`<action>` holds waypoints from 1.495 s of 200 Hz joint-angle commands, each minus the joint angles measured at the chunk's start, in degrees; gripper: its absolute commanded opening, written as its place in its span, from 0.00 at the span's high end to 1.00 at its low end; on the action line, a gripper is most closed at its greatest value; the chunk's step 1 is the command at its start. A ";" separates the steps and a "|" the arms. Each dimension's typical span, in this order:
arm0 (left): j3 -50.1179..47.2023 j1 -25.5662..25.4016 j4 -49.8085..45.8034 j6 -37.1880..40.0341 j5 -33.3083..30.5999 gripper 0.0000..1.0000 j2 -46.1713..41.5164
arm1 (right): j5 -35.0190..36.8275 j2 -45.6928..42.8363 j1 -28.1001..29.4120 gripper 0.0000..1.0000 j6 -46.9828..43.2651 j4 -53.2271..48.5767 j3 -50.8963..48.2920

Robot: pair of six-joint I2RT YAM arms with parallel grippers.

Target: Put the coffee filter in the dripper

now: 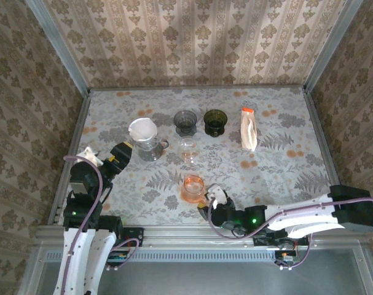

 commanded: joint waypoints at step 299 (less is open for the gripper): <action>-1.26 -1.22 4.05 1.58 2.31 0.00 1.22 | -34.63 60.36 -49.98 0.53 -15.85 -37.74 80.40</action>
